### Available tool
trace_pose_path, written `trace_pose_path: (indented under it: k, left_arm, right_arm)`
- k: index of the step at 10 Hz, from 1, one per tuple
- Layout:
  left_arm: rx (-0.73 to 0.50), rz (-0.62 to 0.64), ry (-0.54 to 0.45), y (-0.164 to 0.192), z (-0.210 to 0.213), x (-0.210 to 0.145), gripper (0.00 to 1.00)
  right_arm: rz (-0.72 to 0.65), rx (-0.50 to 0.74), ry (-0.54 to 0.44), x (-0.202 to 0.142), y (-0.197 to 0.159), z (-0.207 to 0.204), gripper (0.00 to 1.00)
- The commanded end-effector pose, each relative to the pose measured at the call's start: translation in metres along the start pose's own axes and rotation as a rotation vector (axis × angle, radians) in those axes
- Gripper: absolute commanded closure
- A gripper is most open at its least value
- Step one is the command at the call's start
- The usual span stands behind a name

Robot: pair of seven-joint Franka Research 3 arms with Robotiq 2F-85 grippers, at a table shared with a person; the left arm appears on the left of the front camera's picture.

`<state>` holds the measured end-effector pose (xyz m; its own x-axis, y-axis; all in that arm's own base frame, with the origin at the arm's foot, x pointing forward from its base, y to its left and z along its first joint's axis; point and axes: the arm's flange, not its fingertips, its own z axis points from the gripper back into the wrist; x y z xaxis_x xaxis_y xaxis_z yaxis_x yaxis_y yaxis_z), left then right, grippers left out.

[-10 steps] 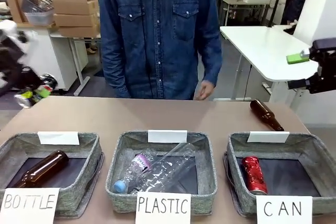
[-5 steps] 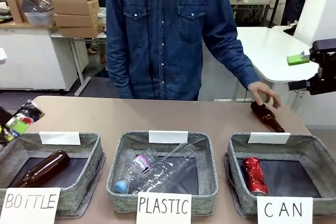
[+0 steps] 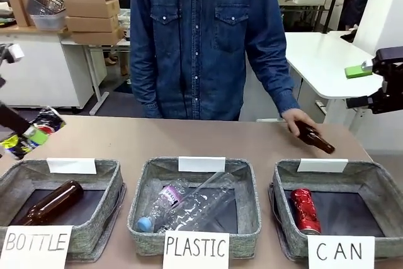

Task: Sort the can waste into the basket.
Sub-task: Pick up the can waste from the table and place it in the right Fabric basket.

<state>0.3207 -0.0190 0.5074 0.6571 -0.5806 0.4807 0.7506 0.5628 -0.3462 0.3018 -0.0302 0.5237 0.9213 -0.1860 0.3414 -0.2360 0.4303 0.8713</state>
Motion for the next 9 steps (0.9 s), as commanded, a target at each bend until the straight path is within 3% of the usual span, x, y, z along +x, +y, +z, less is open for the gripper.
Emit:
trace_pose_path:
  k: [1, 3, 6, 7, 8, 9]
  left_arm:
    - [0.006, -0.279, 0.059, -0.041, -0.05, 0.12, 0.6]
    - [-0.067, -0.596, 0.193, -0.107, -0.126, 0.21, 0.6]
    - [-0.177, -0.921, 0.321, -0.2, -0.254, 0.302, 0.6]
    - [-0.206, -0.995, 0.338, -0.234, -0.284, 0.315, 0.6]
    - [-0.216, -1.053, 0.357, -0.26, -0.308, 0.317, 0.6]
    - [-0.24, -1.102, 0.373, -0.283, -0.328, 0.32, 0.6]
  right_arm:
    - [0.062, 0.012, -0.036, 0.008, 0.018, 0.026, 0.0]
    - [0.016, -0.131, -0.178, 0.016, 0.004, 0.111, 0.0]
    - [-0.036, -0.294, -0.304, -0.031, -0.025, 0.255, 0.0]
    - [-0.105, -0.252, -0.421, -0.039, -0.042, 0.272, 0.0]
    - [-0.033, -0.27, -0.304, -0.031, -0.017, 0.233, 0.0]
    - [-0.033, -0.27, -0.304, -0.031, -0.017, 0.233, 0.0]
